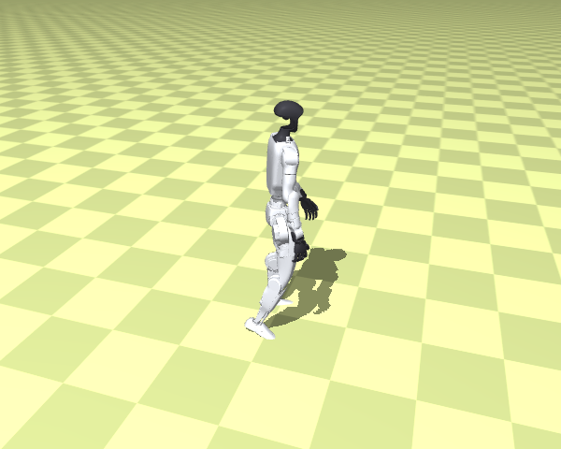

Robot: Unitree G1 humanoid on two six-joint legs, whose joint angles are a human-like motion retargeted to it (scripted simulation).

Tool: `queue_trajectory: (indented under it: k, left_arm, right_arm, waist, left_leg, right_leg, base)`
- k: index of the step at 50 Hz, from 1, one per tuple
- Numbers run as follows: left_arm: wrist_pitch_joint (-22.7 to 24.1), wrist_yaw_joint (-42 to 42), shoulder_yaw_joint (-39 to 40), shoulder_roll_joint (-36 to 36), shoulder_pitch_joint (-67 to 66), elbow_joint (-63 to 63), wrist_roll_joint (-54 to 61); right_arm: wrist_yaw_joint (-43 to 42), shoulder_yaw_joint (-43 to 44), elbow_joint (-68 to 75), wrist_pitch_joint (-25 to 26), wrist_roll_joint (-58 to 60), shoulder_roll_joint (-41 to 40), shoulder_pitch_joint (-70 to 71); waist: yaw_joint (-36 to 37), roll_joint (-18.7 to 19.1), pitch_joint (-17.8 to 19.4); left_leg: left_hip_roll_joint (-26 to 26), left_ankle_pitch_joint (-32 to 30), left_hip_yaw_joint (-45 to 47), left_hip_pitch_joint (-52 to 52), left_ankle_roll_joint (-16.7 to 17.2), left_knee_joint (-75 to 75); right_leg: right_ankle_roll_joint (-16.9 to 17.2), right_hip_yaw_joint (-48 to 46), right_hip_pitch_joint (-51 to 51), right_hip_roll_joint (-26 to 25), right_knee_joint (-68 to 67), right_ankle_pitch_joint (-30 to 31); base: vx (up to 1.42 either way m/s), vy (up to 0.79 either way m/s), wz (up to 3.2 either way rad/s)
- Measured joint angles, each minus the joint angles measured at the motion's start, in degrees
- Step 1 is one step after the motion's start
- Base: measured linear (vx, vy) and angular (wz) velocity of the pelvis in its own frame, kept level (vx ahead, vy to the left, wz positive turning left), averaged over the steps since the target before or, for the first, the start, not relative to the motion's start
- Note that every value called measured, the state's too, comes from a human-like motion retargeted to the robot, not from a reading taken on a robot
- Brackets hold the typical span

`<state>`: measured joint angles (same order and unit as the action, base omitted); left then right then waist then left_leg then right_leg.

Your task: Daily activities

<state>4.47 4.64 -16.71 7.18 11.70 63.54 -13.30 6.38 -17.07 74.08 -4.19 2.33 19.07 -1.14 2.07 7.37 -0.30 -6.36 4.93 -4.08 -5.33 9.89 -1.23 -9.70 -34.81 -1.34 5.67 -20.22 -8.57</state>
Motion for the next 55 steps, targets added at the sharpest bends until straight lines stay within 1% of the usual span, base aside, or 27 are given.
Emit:
queue_trajectory:
  k: [12, 38, 55]
  left_arm:
    - [0.11, 1.28, -0.19, -0.88, 0.03, -0.56, -0.87]
    - [0.31, 3.78, -0.78, -2.61, 0.44, -1.03, -1.58]
    - [0.56, 4.92, -1.4, -2.71, 0.55, -1.48, -1.72]
  right_arm:
    - [0.78, -0.61, 0.95, -0.03, 0.66, -0.01, -1.9]
    - [3.39, -3.65, 3.49, -0.16, 1.08, -1.03, -6.06]
    - [6.59, -7.25, 4.01, -0.33, 1.96, -3.69, -9.73]
  waist:
    - [-0.18, 0.82, -0.92]
    - [-0.61, 2.81, -2.69]
    - [-0.5, 2.86, -3.67]
  left_leg:
    - [-0.03, -1.3, -0.93, -0.07, 1.06, -2.14]
    - [-0.29, -1.51, -3.05, -2.55, 3.78, -2.3]
    - [0.03, -1.77, -4.97, -3.27, 5.11, -2.44]
  right_leg:
    - [-0.86, -1.89, -0.56, -0.47, 0.38, 1.48]
    - [-3.21, -5.06, -0.97, -1.74, 0.12, 5.0]
    - [-4.81, -7.03, -1.86, -2.17, -1.41, 7.47]
  base:
    - [0.01, 0.01, 0.22]
    - [0.02, 0.01, 0.2]
    - [0.02, 0.0, 0.28]
